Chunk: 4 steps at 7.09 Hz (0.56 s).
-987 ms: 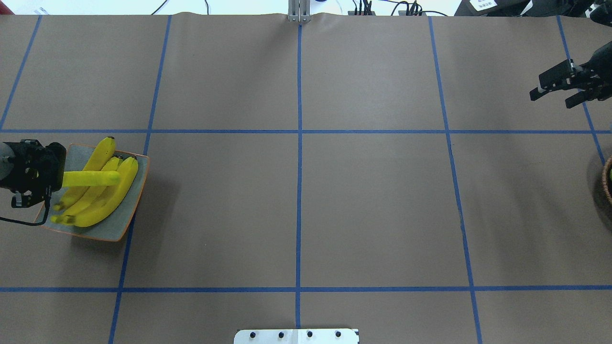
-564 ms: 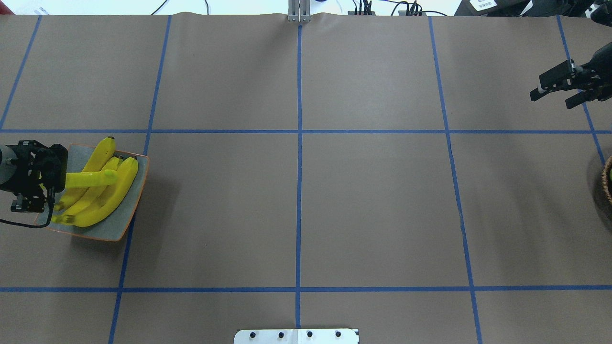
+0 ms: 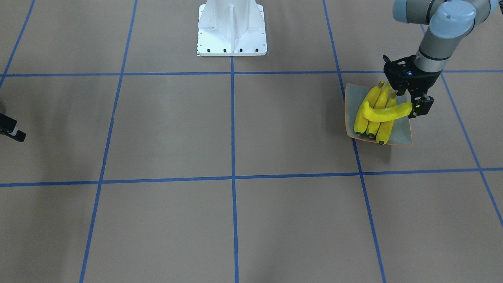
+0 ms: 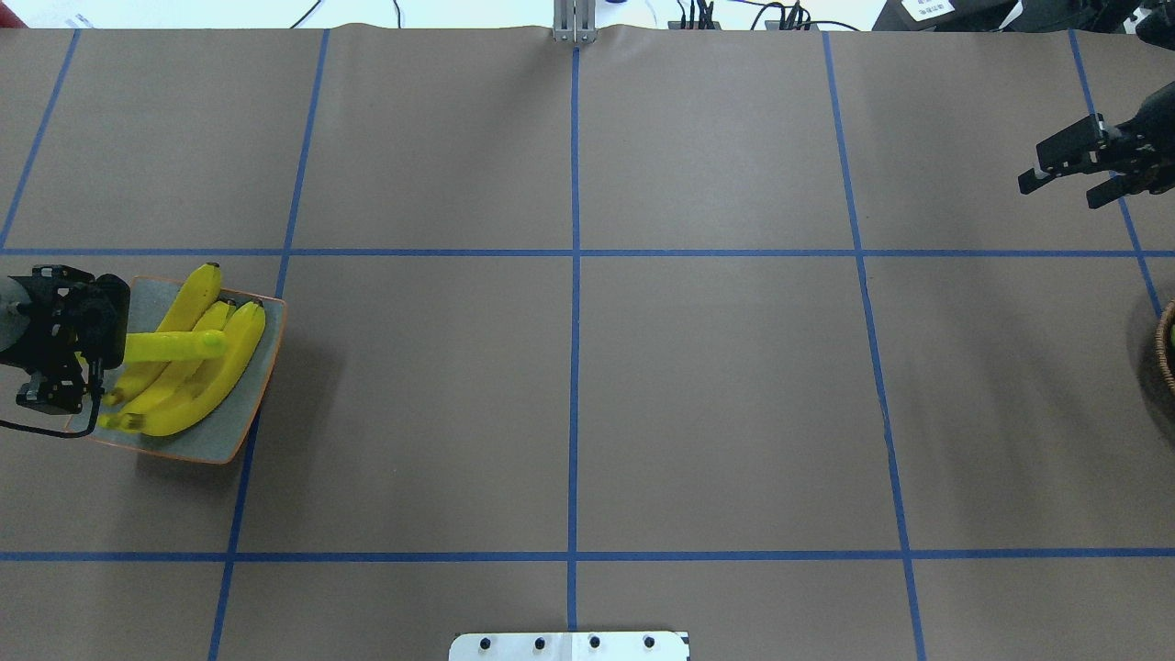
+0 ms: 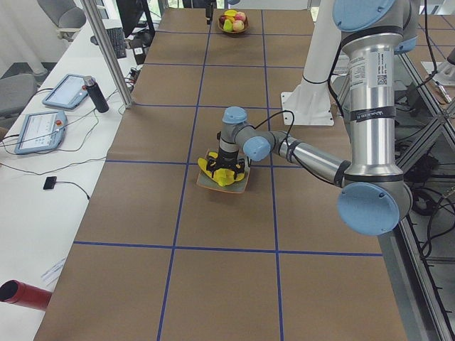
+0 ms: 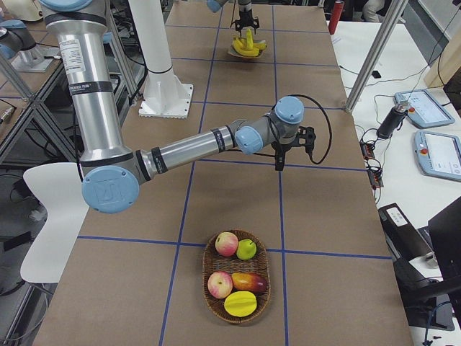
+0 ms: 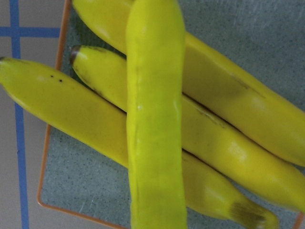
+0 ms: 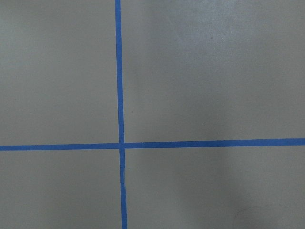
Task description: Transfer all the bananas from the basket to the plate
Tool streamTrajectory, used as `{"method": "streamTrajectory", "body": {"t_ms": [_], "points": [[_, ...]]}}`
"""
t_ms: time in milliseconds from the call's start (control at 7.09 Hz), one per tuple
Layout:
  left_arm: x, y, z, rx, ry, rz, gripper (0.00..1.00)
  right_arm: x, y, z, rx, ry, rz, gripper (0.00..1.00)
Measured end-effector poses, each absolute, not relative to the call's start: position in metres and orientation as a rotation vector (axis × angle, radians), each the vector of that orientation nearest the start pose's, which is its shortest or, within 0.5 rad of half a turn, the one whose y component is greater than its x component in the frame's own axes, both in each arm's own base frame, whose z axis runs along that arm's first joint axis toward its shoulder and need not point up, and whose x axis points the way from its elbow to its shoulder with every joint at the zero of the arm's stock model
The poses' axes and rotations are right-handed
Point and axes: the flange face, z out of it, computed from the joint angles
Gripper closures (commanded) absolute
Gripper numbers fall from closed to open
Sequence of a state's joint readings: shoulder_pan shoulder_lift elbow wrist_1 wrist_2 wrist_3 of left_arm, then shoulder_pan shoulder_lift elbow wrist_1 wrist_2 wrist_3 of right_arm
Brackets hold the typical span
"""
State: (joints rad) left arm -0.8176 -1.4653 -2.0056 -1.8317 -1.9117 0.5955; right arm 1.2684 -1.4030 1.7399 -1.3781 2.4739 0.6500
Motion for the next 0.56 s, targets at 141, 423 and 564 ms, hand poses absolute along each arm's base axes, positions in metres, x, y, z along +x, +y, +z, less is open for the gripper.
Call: {"method": "streamTrajectory", "body": {"t_ms": [141, 423, 564], "points": [[0.235, -0.403, 0.467, 0.610, 0.436, 1.394, 0.01, -0.112, -0.549, 0.454, 0.037, -1.007, 0.080, 0.00], [0.214, -0.402, 0.441, 0.594, 0.451, 1.415, 0.01, -0.111, -0.549, 0.453, 0.041, -1.009, 0.079, 0.00], [0.207, -0.403, 0.430, 0.579, 0.447, 1.426, 0.00, -0.111, -0.549, 0.453, 0.042, -1.008, 0.079, 0.00]]}}
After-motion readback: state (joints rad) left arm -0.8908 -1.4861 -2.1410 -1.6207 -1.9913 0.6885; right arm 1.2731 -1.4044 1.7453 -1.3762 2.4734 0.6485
